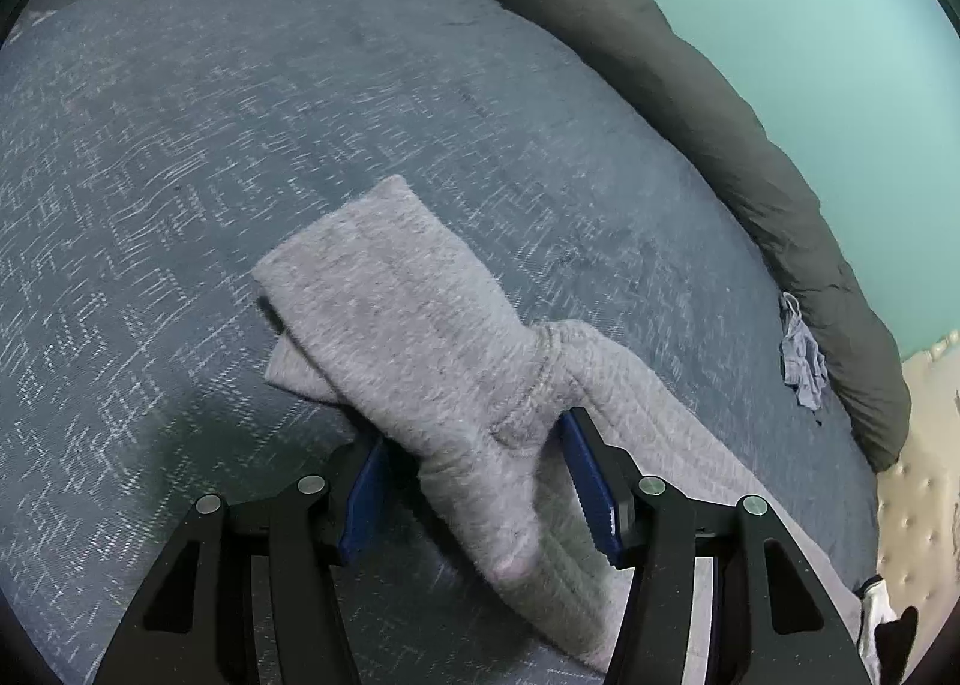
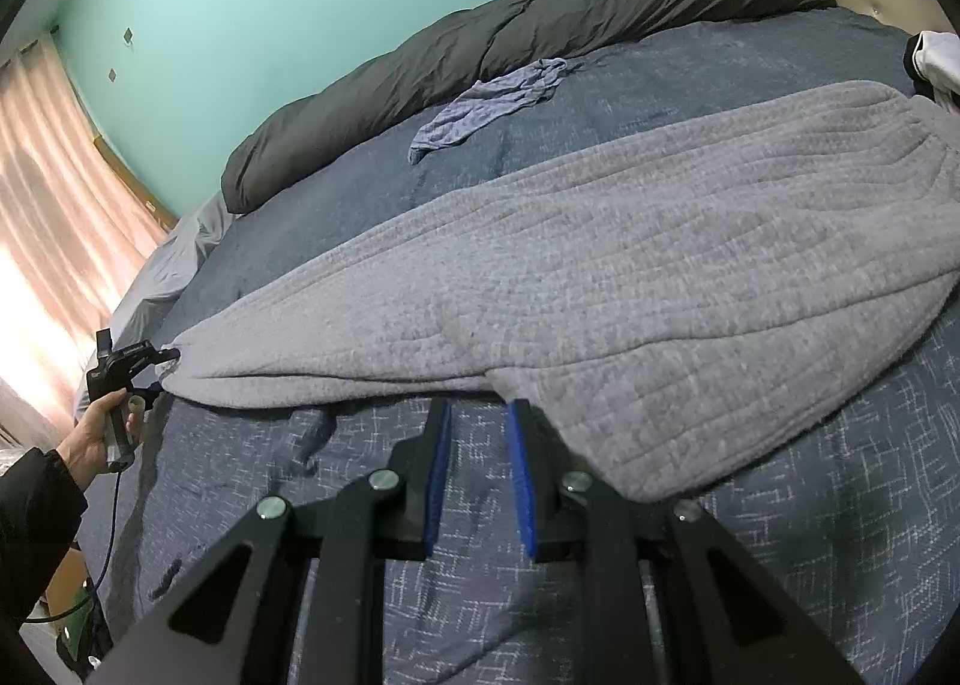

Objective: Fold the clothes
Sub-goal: 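Move the left tool to the sweater strip's cuff end and grasp it, then lift the grasped end with the left tool and fold it over the strip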

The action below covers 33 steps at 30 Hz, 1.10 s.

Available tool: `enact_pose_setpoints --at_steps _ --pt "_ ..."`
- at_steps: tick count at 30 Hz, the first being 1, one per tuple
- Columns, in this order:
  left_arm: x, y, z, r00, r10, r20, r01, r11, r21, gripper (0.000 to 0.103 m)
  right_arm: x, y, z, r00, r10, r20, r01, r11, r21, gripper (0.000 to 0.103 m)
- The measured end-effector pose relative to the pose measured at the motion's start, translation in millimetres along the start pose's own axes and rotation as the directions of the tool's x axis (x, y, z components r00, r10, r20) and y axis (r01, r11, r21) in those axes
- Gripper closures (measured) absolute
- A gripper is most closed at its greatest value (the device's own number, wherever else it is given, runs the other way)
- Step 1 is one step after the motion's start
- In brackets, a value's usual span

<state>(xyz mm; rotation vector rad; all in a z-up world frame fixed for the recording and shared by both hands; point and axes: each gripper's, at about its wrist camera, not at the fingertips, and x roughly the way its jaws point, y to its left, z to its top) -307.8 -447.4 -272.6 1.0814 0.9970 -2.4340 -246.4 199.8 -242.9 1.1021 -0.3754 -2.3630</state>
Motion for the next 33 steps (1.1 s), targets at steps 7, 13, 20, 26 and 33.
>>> enact_pose_setpoints --at_steps 7,13,20,26,33 --pt "-7 -13 5 0.999 -0.014 0.034 0.012 0.999 0.052 0.072 -3 -5 0 1.0 0.004 0.005 -0.004 1.0 0.015 0.084" --pt "-28 -37 11 0.997 -0.04 0.061 0.033 0.994 0.109 0.078 -5 -6 1 1.0 0.009 0.013 -0.01 1.0 0.023 0.084" --pt "-65 -79 9 0.995 -0.07 0.076 0.054 0.978 0.202 0.08 -12 -14 4 0.999 0.007 0.034 -0.009 0.999 0.044 0.084" --pt "-94 -137 6 0.989 -0.129 0.075 0.102 0.954 0.282 0.081 -32 -32 12 0.997 0.001 0.074 -0.008 0.996 0.084 0.084" --pt "-123 -229 -18 0.981 -0.181 0.064 0.139 0.899 0.415 0.082 -58 -59 15 0.994 -0.008 0.109 -0.005 0.993 0.116 0.084"
